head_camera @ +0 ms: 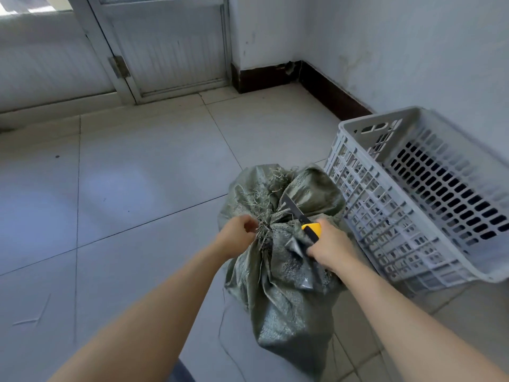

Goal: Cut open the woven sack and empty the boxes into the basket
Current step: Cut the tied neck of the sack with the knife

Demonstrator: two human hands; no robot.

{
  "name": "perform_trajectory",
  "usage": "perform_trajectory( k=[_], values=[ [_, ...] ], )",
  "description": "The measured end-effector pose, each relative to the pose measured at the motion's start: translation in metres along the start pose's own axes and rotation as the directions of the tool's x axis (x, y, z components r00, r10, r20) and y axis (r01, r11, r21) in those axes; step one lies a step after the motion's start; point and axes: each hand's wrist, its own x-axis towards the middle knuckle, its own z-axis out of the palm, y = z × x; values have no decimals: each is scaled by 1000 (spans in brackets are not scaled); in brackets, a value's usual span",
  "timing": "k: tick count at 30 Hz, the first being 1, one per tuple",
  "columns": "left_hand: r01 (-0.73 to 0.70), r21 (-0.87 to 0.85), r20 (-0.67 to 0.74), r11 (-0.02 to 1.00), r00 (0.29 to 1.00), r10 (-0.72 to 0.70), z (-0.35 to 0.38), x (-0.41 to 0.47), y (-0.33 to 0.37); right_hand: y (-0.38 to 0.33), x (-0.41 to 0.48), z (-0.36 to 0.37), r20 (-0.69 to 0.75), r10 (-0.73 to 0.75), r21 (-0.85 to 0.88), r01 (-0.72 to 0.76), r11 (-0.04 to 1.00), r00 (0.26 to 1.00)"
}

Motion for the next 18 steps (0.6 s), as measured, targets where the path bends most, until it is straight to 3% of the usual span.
perform_trajectory(
  k=[6, 13, 15, 18],
  values=[
    [-62, 35, 6, 997, 998, 62, 13, 29, 7, 27, 20, 5, -204, 38, 56, -27, 998, 978],
    [-91, 498, 44, 862, 996, 80, 33, 53, 11, 16, 21, -7, -200, 7, 134, 20, 991, 980],
    [-145, 487, 23, 861, 988, 154, 34, 55, 12, 9, 13, -15, -221, -31, 190, 74, 979, 975],
    [-230, 337, -28, 913, 967, 253, 38, 55, 13, -4, 1, -26, -259, -99, 244, 164, 956, 961]
  ],
)
